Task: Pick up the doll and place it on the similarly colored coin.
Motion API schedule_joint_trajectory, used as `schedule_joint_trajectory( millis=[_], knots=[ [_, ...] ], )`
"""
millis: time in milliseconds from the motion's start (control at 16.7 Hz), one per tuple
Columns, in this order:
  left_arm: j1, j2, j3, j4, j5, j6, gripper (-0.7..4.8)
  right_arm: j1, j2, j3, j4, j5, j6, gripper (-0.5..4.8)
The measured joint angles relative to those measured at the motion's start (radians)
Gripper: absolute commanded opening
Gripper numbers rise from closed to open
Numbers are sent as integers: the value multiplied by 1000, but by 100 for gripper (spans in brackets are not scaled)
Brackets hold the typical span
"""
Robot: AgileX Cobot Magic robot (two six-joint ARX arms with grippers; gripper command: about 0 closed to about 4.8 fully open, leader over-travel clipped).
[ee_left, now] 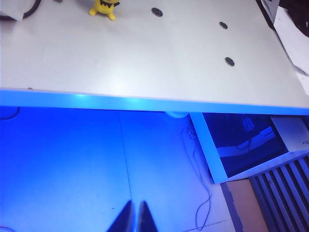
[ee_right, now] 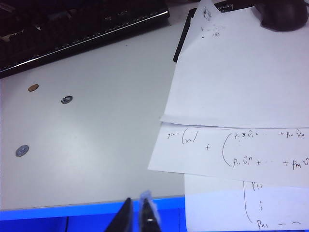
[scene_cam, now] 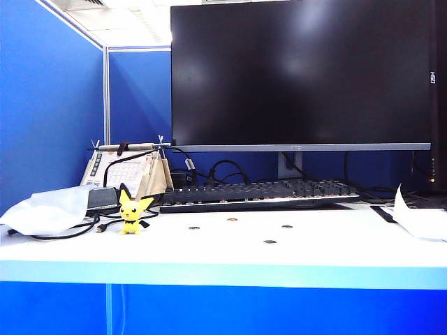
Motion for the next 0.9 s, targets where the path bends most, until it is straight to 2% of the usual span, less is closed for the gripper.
schedule_joint_trajectory(
  millis=[419, 539, 599, 719, 898],
  knots=[
    [0, 0, 0, 17, 24, 2, 26, 0, 0, 0, 0, 0, 0, 32],
    [0, 0, 0, 17, 63, 17, 26, 0, 0, 0, 0, 0, 0, 32],
    [0, 0, 0, 17, 135, 39, 26, 0, 0, 0, 0, 0, 0, 32],
    [0, 0, 6, 18, 183, 7, 26, 0, 0, 0, 0, 0, 0, 32],
    [0, 0, 6, 18, 123, 4, 26, 0, 0, 0, 0, 0, 0, 32]
  ],
)
